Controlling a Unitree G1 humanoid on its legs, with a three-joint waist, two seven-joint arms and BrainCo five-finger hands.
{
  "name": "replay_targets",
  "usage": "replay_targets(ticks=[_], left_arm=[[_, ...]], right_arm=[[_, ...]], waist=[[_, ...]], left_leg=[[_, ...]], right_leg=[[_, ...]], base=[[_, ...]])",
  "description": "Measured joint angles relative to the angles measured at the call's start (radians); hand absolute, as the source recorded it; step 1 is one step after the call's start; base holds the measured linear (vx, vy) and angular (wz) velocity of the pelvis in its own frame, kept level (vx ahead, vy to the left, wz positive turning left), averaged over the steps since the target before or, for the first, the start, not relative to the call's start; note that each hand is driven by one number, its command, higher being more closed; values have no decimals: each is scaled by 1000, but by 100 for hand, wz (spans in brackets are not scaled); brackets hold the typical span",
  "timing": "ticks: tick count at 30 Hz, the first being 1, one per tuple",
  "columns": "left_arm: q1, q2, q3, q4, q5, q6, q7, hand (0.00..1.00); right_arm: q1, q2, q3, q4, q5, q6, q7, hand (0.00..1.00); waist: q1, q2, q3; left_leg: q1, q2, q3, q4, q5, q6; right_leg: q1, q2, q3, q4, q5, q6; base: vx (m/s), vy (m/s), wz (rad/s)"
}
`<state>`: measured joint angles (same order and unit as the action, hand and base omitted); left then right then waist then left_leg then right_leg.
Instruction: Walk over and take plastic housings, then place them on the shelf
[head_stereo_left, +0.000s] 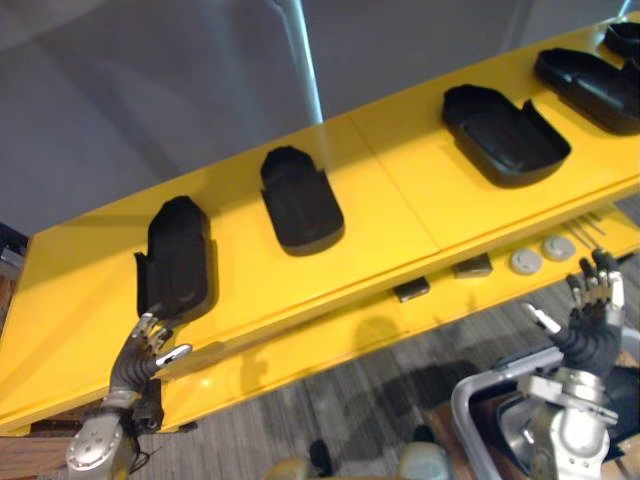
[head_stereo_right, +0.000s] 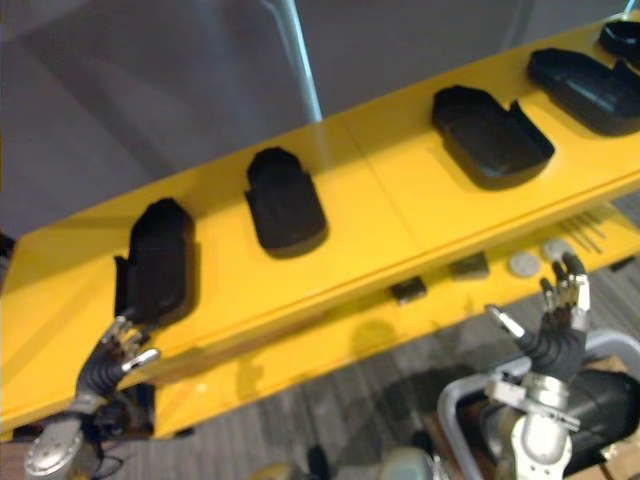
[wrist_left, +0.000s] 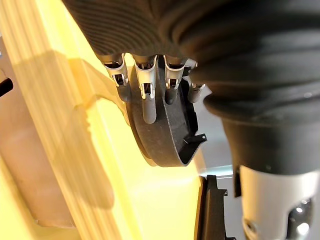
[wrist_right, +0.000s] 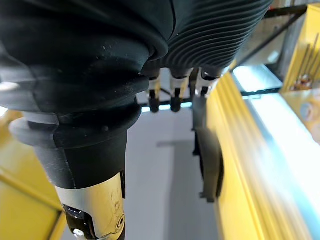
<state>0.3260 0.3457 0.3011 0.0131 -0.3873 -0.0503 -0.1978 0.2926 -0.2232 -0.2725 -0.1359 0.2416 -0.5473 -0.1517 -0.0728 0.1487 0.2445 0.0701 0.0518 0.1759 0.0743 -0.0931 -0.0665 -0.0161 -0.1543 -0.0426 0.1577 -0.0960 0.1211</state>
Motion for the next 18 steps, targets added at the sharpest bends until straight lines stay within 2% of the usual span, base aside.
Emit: replay_targets(ticks=[7,18], left_arm=[[-10,-11,-1,31,0,-9,32,0],[-12,-55,-3,49,0,-47,83,0]], right_arm=[[0,0,0,0,0,0,20,0],[9,3,1,-19,-1,-3,20,0]], waist=[[3,0,1],[-12,0,2]], left_leg=[[14,0,26,-8,0,0],[22,1,38,-12,0,0]], right_leg=[[-17,0,22,29,-12,-1],[-53,-2,41,100,-50,-5]], base=[[-5,2,-7],[-2,-6,-4]])
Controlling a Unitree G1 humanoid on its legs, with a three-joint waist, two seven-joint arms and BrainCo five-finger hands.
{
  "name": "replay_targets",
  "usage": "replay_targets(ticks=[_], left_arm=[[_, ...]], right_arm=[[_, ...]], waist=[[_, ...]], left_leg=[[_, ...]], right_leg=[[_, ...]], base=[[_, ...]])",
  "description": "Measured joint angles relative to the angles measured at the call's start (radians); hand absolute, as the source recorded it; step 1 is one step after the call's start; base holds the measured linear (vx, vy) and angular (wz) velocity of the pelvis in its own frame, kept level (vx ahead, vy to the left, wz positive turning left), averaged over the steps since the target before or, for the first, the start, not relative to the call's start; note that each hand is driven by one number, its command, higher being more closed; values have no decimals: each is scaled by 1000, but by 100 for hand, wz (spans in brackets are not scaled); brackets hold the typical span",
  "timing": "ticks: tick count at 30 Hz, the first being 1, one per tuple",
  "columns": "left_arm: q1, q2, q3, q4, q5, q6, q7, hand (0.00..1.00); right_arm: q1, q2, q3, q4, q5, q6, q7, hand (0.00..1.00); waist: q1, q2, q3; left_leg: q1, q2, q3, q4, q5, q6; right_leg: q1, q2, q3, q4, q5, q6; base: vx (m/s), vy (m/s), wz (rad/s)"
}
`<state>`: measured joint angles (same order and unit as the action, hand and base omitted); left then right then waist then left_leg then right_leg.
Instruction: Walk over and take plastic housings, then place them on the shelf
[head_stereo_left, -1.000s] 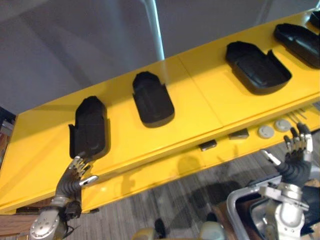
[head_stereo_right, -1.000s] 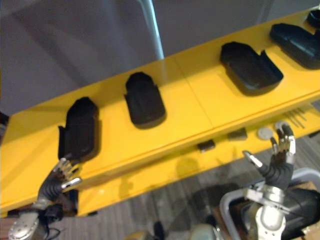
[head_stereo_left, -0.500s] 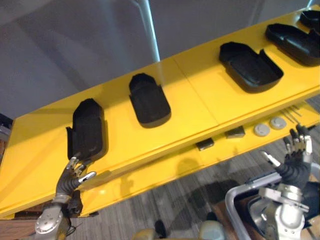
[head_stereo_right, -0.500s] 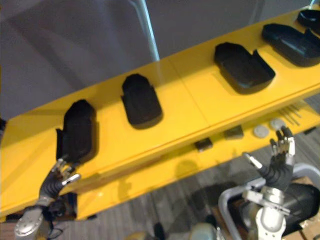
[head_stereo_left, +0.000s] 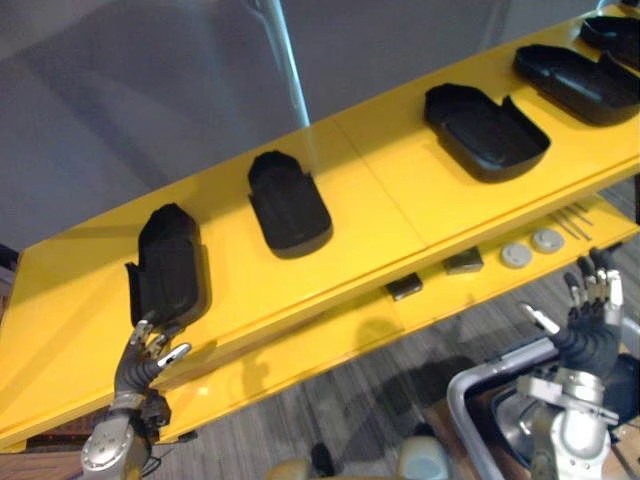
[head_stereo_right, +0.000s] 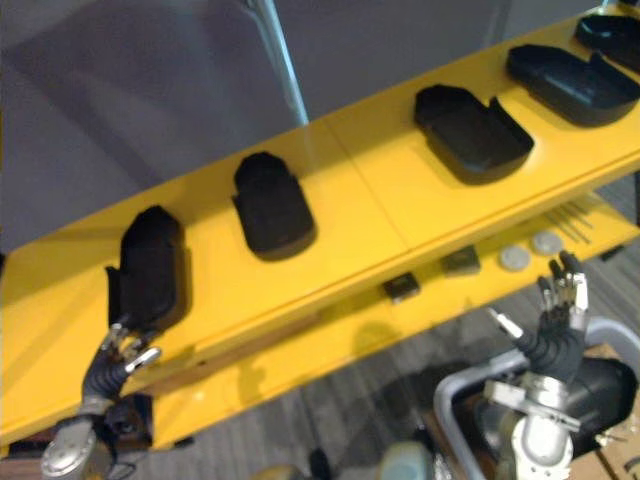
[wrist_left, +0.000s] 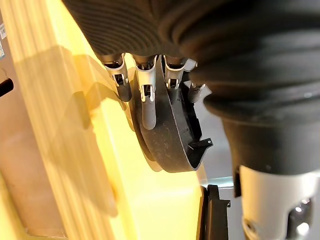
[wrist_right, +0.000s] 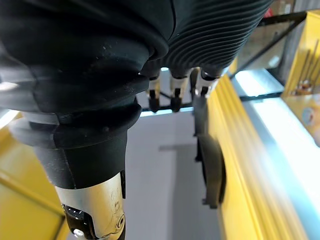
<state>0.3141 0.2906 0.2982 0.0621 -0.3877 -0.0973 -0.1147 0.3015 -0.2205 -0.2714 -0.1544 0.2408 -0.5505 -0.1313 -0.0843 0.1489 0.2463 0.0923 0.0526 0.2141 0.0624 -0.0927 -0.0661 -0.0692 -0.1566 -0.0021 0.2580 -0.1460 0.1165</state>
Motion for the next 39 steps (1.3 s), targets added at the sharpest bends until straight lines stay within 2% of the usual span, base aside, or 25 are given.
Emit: replay_targets(ticks=[5,10,18,27,39], left_arm=[[-8,-40,-7,10,0,-27,30,0],[-25,-67,-10,10,0,-35,70,0],[-26,-75,-10,11,-1,-37,125,0],[-29,-107,-3,29,-6,-74,218,0],[-42,-147,10,67,-7,-83,264,0]], right_arm=[[11,1,0,-35,0,-4,1,0],[20,2,0,-36,0,-8,5,0],[29,9,0,-56,0,-13,7,0],[54,22,0,-71,-1,-16,7,0],[70,22,-1,-99,-3,-19,12,0]], waist=[[-13,2,1],[-14,3,1],[-13,4,0],[-14,5,-1],[-14,14,-13]], left_leg=[[11,0,13,-2,0,0],[11,0,17,-1,0,0],[14,0,37,0,0,0],[26,-1,40,1,0,0],[30,-3,43,4,0,0]], right_leg=[[-8,0,10,25,-17,0],[-17,0,15,40,-28,-6],[-36,1,29,69,-36,-4],[-35,-2,30,92,-56,-9],[-52,-12,30,141,-84,-9]], base=[[-3,-4,-6],[-6,-4,-1],[-7,-4,-4],[0,0,0],[0,0,0]])
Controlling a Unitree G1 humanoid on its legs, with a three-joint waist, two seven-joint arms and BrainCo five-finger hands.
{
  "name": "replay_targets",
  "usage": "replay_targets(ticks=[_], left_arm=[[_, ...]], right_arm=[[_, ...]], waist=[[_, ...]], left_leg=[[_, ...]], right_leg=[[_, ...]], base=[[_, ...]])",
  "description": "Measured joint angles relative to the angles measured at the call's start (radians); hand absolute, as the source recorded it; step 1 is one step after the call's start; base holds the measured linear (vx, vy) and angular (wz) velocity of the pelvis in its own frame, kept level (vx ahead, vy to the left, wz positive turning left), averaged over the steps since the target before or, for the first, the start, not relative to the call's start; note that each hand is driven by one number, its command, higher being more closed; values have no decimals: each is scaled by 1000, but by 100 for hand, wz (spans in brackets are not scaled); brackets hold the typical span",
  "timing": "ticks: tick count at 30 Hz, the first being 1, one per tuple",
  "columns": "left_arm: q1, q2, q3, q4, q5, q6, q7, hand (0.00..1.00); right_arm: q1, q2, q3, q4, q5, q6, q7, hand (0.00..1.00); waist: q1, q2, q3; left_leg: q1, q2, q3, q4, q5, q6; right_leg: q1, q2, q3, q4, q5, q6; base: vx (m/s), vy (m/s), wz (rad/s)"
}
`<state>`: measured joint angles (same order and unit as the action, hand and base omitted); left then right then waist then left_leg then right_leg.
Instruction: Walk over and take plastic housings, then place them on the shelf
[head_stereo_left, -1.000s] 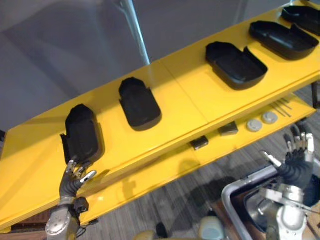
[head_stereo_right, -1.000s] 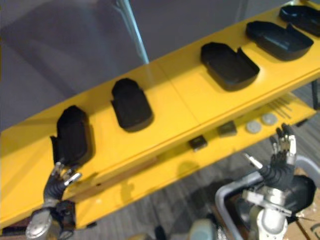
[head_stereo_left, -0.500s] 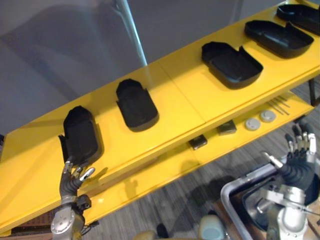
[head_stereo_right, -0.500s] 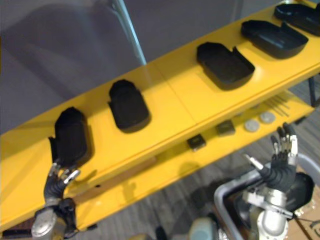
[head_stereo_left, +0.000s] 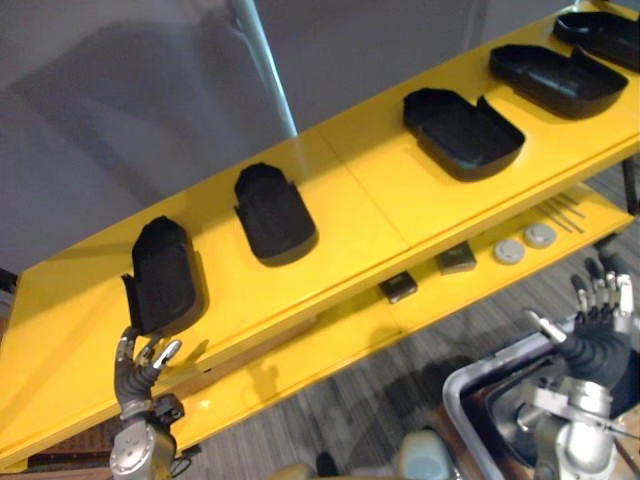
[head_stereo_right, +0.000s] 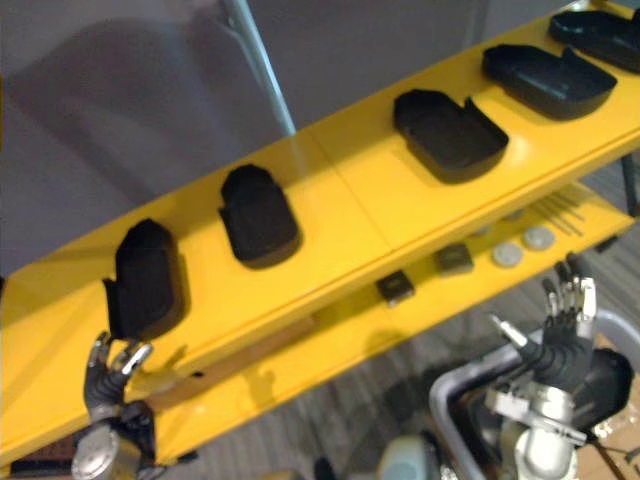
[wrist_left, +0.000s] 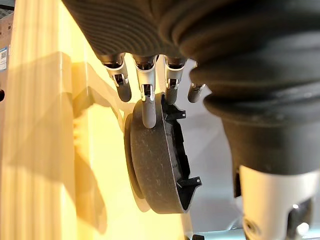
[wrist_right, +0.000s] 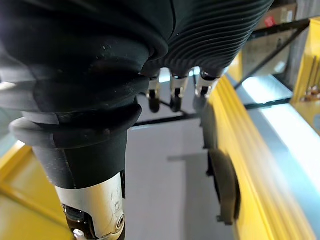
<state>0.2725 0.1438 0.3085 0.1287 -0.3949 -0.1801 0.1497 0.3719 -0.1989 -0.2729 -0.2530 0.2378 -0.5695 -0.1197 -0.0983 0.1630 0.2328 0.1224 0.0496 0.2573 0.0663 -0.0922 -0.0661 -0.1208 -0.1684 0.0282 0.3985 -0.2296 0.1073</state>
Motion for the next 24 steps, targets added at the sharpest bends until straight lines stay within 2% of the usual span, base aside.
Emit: replay_targets(ticks=[9,14,19,24], left_arm=[[-49,3,0,22,-32,-14,36,0],[-84,7,1,22,-39,-15,65,0],[-124,21,2,21,-40,-17,86,0],[-148,51,3,14,-41,-17,114,0]], right_arm=[[-1,-53,-40,-24,-40,0,23,0],[-3,-77,-47,-58,-45,-1,71,0],[-2,-81,-46,-58,-45,-1,75,0],[0,-81,-45,-59,-52,-15,76,0]], waist=[[-4,-18,3],[-6,-46,5],[-7,-64,17],[-13,-82,30]], left_leg=[[-14,-3,4,9,0,0],[-39,-5,17,14,-1,-1],[-56,-6,22,19,-2,-3],[-79,2,21,74,-35,-8]], right_leg=[[-27,-4,6,36,-24,-5],[-69,-5,17,66,-26,-6],[-88,-6,23,85,-25,-5],[-86,-6,22,90,-24,-4]], base=[[-4,-1,0],[-11,-7,-1],[0,0,0],[0,0,0]])
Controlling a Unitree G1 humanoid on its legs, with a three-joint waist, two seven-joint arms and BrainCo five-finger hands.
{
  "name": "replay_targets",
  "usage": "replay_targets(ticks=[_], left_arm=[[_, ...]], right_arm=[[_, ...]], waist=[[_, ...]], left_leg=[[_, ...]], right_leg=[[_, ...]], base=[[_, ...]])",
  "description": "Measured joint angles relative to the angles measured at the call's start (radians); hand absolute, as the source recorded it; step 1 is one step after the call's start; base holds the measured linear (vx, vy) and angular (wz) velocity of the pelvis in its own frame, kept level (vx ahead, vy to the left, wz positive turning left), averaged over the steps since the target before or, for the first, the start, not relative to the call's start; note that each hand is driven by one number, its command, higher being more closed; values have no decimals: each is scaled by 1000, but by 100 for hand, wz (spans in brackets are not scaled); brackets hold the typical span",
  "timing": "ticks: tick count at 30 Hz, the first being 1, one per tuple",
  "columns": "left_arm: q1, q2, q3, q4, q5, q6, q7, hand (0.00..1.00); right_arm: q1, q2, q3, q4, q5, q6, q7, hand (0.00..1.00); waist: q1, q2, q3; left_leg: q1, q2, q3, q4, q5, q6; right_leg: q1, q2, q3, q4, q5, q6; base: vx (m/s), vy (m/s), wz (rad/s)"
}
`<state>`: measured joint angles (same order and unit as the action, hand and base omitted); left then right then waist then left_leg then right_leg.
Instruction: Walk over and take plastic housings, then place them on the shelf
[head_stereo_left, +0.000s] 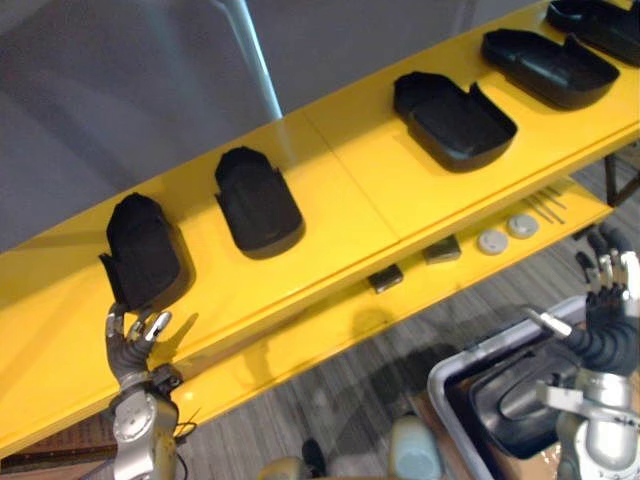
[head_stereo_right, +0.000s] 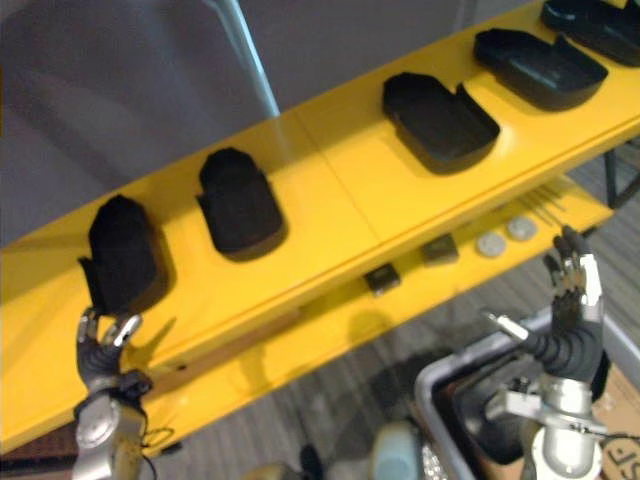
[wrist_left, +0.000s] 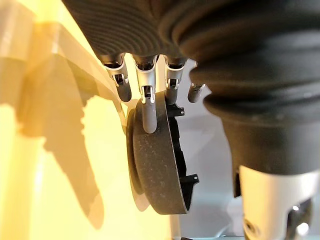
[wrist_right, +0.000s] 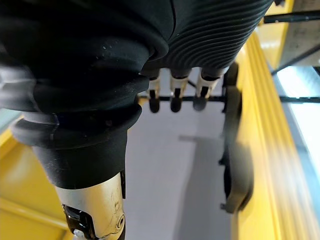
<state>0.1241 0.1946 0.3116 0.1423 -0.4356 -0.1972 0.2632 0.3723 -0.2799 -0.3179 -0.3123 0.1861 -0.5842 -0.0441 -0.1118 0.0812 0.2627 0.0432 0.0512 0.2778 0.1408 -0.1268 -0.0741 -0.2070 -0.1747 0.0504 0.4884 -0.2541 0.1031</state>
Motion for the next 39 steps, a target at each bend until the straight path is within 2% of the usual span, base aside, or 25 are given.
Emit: replay_targets(ticks=[3,9,12,15,18,19,21,23,24,25,26,27,28,31,33,35,36,39], left_arm=[[-3,0,0,-7,-21,0,13,0],[73,-8,67,-107,-24,-10,128,0],[136,-25,104,-179,6,-43,228,0],[190,-91,137,-232,61,-56,303,0],[222,-128,162,-246,84,-55,349,0],[234,-139,169,-246,86,-55,353,0],[240,-159,190,-242,91,-56,352,0],[248,-166,193,-203,103,-62,358,0],[246,-166,193,-143,101,-67,356,0],[239,-166,189,-64,95,-92,352,0],[237,-166,187,-30,92,-102,351,0],[231,-165,188,42,94,-128,354,0],[228,-165,188,69,93,-135,354,0],[221,-162,188,208,90,-174,348,0],[216,-161,187,269,90,-174,339,0],[213,-160,180,335,89,-171,294,0],[214,-160,176,349,89,-171,279,0],[218,-155,138,409,86,-132,160,0]], right_arm=[[3,0,6,-2,-8,-13,3,0],[16,12,27,-85,-20,-85,-3,0],[-5,24,26,-140,-112,-110,-107,0],[-64,32,21,-153,-140,-109,-182,0],[-122,38,22,-153,-125,-98,-165,0],[-150,38,28,-150,-97,-79,-134,0],[-203,37,58,-134,-56,-49,-91,0],[-275,36,112,-91,-12,-9,-41,0],[-338,33,155,-42,15,30,-9,0],[-405,25,202,19,31,77,15,0],[-434,22,224,50,38,102,25,0],[-504,14,280,123,49,179,52,0],[-530,11,303,152,56,206,61,0],[-660,9,414,295,77,322,92,0],[-720,9,459,354,77,365,95,0],[-794,10,507,446,78,412,106,0],[-809,11,516,462,78,419,108,0],[-886,18,543,536,79,440,105,0]], waist=[[0,-3,2],[0,-8,4],[20,-14,2],[46,-12,-1],[61,-17,-5],[73,-19,-11],[75,-30,-15],[97,-39,-29],[99,-45,-33],[100,-51,-37],[104,-56,-41],[126,-65,-45],[136,-69,-45],[167,-85,-53],[180,-89,-52],[212,-91,-48],[216,-92,-47],[235,-89,-45]], left_leg=[[-10,1,-4,15,-8,2],[18,6,-38,25,-16,4],[27,7,-75,25,-16,4],[26,9,-101,28,-16,4],[29,7,-136,33,-15,4],[27,7,-148,35,-15,4],[27,6,-179,41,-15,4],[27,7,-188,42,-15,4],[27,8,-200,43,-14,4],[26,6,-215,42,-11,5],[25,5,-220,42,-10,4],[24,6,-226,41,-9,4],[23,6,-227,42,-9,4],[2,-1,-259,48,-7,5],[-12,-5,-274,56,-5,5],[-14,-8,-294,63,-5,6],[-15,-9,-299,64,-5,5],[-44,-11,-324,80,-5,4]], right_leg=[[3,-2,-3,-6,4,5],[73,-7,-45,-34,5,6],[113,-4,-78,-58,8,8],[148,0,-104,-104,30,7],[192,-1,-140,-147,45,11],[209,0,-154,-164,53,10],[243,-1,-187,-195,63,12],[260,2,-197,-216,71,12],[280,4,-212,-240,82,12],[299,5,-229,-260,94,14],[306,6,-236,-272,100,14],[319,10,-243,-297,114,13],[325,12,-244,-307,121,14],[351,14,-277,-359,145,14],[359,14,-294,-374,152,15],[375,15,-303,-382,154,14],[378,15,-308,-384,154,14],[377,20,-330,-393,156,10]], base=[[-12,13,5],[0,0,14],[-12,-24,25],[-12,0,19],[-12,11,34],[10,13,32],[-3,9,37],[-20,14,17],[-5,13,25],[-2,14,29],[-11,19,25],[-9,20,12],[0,26,11],[-1,18,26],[6,8,28],[14,3,27],[-10,-5,26],[-21,-9,23]])
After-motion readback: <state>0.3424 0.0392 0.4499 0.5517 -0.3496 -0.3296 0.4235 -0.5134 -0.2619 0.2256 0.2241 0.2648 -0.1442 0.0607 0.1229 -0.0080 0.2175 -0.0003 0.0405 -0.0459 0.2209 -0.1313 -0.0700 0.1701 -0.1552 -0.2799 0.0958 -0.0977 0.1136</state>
